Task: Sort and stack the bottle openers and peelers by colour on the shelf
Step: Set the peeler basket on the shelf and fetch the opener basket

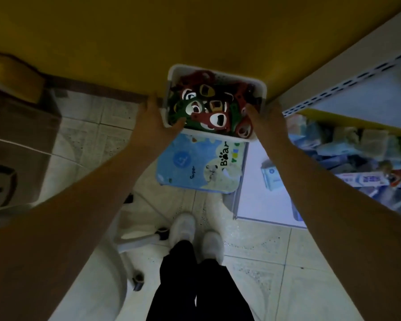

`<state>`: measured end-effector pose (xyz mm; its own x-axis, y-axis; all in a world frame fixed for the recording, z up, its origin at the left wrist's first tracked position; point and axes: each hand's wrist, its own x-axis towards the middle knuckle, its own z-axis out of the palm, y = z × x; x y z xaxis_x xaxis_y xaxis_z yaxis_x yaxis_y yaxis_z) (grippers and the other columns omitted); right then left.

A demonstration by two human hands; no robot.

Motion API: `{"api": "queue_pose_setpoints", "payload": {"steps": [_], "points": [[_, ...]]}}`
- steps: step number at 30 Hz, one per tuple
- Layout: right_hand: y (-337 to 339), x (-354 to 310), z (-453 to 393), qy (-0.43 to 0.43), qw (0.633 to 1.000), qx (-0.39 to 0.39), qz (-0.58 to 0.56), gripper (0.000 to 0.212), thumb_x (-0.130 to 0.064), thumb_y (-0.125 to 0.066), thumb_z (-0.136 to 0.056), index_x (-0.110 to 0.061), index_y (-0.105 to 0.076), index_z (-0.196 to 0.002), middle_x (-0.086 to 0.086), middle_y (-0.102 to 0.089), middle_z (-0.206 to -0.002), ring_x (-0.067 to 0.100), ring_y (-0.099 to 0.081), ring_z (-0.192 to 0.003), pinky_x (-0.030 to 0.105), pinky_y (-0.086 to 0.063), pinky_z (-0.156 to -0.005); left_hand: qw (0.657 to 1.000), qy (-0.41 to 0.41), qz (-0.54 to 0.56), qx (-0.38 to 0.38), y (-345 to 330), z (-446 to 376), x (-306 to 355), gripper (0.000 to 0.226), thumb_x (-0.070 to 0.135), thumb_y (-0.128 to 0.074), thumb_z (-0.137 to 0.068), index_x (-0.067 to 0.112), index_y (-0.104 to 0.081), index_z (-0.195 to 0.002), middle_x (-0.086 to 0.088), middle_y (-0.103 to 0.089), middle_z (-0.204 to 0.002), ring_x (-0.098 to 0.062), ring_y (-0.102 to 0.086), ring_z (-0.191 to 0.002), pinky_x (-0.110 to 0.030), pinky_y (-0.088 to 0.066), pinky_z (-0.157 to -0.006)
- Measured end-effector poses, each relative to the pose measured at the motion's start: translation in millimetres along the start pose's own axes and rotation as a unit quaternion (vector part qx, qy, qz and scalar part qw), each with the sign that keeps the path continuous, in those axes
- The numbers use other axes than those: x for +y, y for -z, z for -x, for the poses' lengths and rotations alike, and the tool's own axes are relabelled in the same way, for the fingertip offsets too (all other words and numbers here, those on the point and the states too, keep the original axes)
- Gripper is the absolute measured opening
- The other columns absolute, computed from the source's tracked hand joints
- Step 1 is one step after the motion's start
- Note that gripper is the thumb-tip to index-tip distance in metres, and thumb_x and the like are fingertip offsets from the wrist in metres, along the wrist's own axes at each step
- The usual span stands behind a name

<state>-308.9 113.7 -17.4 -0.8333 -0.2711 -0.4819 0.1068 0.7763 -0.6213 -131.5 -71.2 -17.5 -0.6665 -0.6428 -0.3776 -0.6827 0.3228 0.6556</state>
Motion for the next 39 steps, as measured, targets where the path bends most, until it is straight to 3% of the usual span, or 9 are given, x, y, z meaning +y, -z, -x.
{"api": "queue_pose_setpoints", "payload": {"steps": [5,7,9,14,19,25,33,36,39], "points": [[-12.8,7.7,-9.2,-0.008,0.997,-0.003,-0.081,0.064,-0.035,-0.064,-0.093,-0.011,-0.034,-0.145,0.01,-0.054,-0.136,0.023,-0.052,-0.123,0.021,-0.039,-0.089,0.997,0.02,0.075,-0.027,-28.3,-22.0,-5.3,0.088,0.04,-0.079,-0.08,0.012,-0.033,-0.149,-0.014,-0.042,-0.142,-0.027,-0.043,-0.132,-0.039,-0.038,-0.112],[-14.3,5.9,-8.2,0.004,0.995,0.001,-0.099,0.06,-0.034,-0.065,-0.093,-0.012,-0.038,-0.142,0.007,-0.055,-0.129,0.019,-0.053,-0.114,0.025,-0.042,-0.092,0.996,0.029,0.084,-0.026,-32.4,-24.3,-5.1,0.093,0.043,-0.082,-0.075,0.017,-0.033,-0.15,-0.012,-0.041,-0.143,-0.024,-0.042,-0.133,-0.031,-0.036,-0.11],[-14.6,3.7,-11.0,0.006,0.994,0.005,-0.111,0.061,-0.034,-0.067,-0.091,-0.014,-0.039,-0.141,0.0,-0.053,-0.119,0.013,-0.05,-0.107,0.024,-0.043,-0.092,0.991,0.03,0.125,-0.019,-31.9,-30.1,-6.7,0.094,0.049,-0.083,-0.067,0.022,-0.039,-0.145,-0.007,-0.048,-0.14,-0.021,-0.05,-0.129,-0.038,-0.046,-0.107],[-14.4,-0.9,-20.0,-0.006,0.992,0.006,-0.128,0.062,-0.039,-0.072,-0.086,-0.015,-0.046,-0.138,0.003,-0.059,-0.128,0.02,-0.057,-0.115,0.03,-0.049,-0.095,0.983,0.043,0.18,-0.017,-28.8,-39.7,1.5,0.067,0.025,-0.083,-0.078,0.013,-0.05,-0.135,-0.002,-0.064,-0.127,-0.014,-0.063,-0.113,-0.023,-0.055,-0.085],[-14.8,-0.8,-20.4,-0.019,0.99,0.003,-0.142,0.054,-0.041,-0.073,-0.084,-0.016,-0.056,-0.129,0.003,-0.065,-0.122,0.02,-0.061,-0.11,0.036,-0.052,-0.095,0.968,0.082,0.235,-0.014,-26.8,-33.6,8.2,0.07,0.029,-0.085,-0.072,0.014,-0.054,-0.133,-0.003,-0.066,-0.124,-0.02,-0.065,-0.112,-0.038,-0.056,-0.093],[-20.4,-3.2,0.1,-0.017,0.99,0.0,-0.142,0.058,-0.047,-0.076,-0.079,-0.02,-0.057,-0.127,-0.001,-0.065,-0.119,0.021,-0.061,-0.114,0.042,-0.05,-0.1,0.967,0.101,0.232,-0.01,-18.7,-16.7,-7.6,0.097,0.059,-0.089,-0.044,0.026,-0.058,-0.13,-0.004,-0.065,-0.125,-0.02,-0.067,-0.108,-0.045,-0.057,-0.091],[-8.1,-48.2,56.3,0.012,0.987,-0.018,-0.157,0.057,-0.056,-0.073,-0.078,-0.028,-0.06,-0.125,-0.007,-0.067,-0.119,0.013,-0.062,-0.111,0.039,-0.052,-0.098,0.953,0.146,0.266,-0.001,32.2,46.2,9.4,0.072,0.035,-0.086,-0.063,0.018,-0.056,-0.126,0.001,-0.07,-0.117,-0.016,-0.07,-0.102,-0.042,-0.058,-0.089],[4.5,-79.4,94.5,0.036,0.99,-0.029,-0.136,0.062,-0.063,-0.071,-0.074,-0.027,-0.06,-0.124,-0.007,-0.067,-0.118,0.013,-0.062,-0.11,0.04,-0.052,-0.097,0.952,0.144,0.27,0.018,63.3,79.2,18.5,0.062,0.027,-0.087,-0.071,0.017,-0.055,-0.123,0.003,-0.068,-0.115,-0.005,-0.068,-0.096,-0.024,-0.06,-0.077],[23.5,-116.8,141.6,0.041,0.99,-0.037,-0.131,0.057,-0.06,-0.071,-0.077,-0.027,-0.059,-0.122,-0.011,-0.064,-0.113,0.01,-0.06,-0.107,0.038,-0.052,-0.097,0.95,0.147,0.273,0.038,104.4,120.7,35.6,0.075,0.044,-0.085,-0.061,0.024,-0.053,-0.126,0.0,-0.063,-0.122,-0.009,-0.066,-0.102,-0.022,-0.057,-0.078]]}}
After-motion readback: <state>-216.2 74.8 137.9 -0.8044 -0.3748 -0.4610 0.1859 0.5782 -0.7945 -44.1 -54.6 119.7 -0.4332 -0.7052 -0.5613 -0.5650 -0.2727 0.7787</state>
